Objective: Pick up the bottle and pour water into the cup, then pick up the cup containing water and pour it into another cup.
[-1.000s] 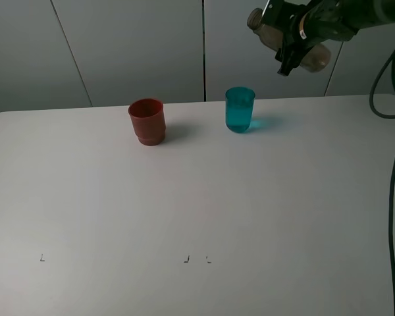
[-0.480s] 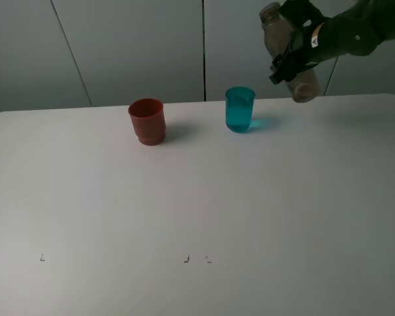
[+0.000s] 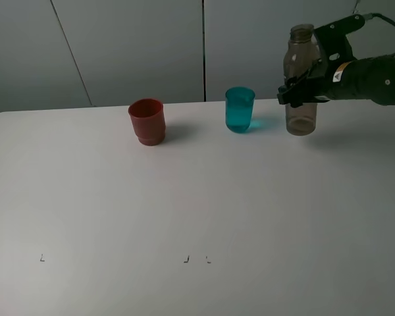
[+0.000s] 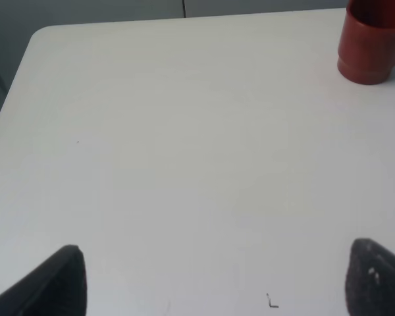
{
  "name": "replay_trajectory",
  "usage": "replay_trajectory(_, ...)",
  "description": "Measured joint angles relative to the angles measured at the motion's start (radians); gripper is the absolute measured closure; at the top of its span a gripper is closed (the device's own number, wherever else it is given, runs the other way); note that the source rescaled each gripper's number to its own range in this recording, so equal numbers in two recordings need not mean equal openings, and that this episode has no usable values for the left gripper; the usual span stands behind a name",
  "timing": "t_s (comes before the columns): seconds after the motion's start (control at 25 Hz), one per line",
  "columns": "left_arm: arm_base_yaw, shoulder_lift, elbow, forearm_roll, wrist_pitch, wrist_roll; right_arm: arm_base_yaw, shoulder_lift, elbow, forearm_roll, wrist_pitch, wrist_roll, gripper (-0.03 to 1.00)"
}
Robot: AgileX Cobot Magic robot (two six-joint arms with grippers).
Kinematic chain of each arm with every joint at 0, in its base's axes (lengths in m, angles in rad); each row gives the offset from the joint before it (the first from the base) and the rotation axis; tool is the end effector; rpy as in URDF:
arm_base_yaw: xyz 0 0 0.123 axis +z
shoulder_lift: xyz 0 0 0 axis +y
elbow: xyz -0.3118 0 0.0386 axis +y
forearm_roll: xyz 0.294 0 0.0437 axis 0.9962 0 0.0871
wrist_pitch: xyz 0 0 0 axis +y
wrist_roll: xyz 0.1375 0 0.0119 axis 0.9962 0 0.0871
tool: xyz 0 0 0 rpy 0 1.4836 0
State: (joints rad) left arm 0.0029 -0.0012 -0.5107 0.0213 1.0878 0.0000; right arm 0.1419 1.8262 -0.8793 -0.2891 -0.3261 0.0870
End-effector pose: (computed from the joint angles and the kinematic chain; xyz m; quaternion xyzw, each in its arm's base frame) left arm 0.0448 0.0027 0.2785 -0.0019 0.8571 0.0114 0.5150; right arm 0.4345 0.0748 0.1304 -0.1649 0.8553 0.0286 0.4904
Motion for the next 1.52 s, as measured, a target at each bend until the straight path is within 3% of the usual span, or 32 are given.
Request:
replay_trajectory(0.24,0.0,0.0,0.0,0.0,0.0,0.0,-0.026,-0.002,0.163,0.073,-0.316,0.01,0.97)
replay_trajectory(0.36,0.0,0.0,0.0,0.0,0.0,0.0,-0.032,-0.008,0.217,0.08,-0.364,0.026,0.97)
replay_trajectory(0.8,0.0,0.0,0.0,0.0,0.0,0.0,-0.129,-0.043,0.265,0.038,-0.373,0.143,0.97)
replay_trajectory(1.52,0.0,0.0,0.0,0.0,0.0,0.0,-0.205,-0.044,0.265,0.05,-0.344,0.113,0.97)
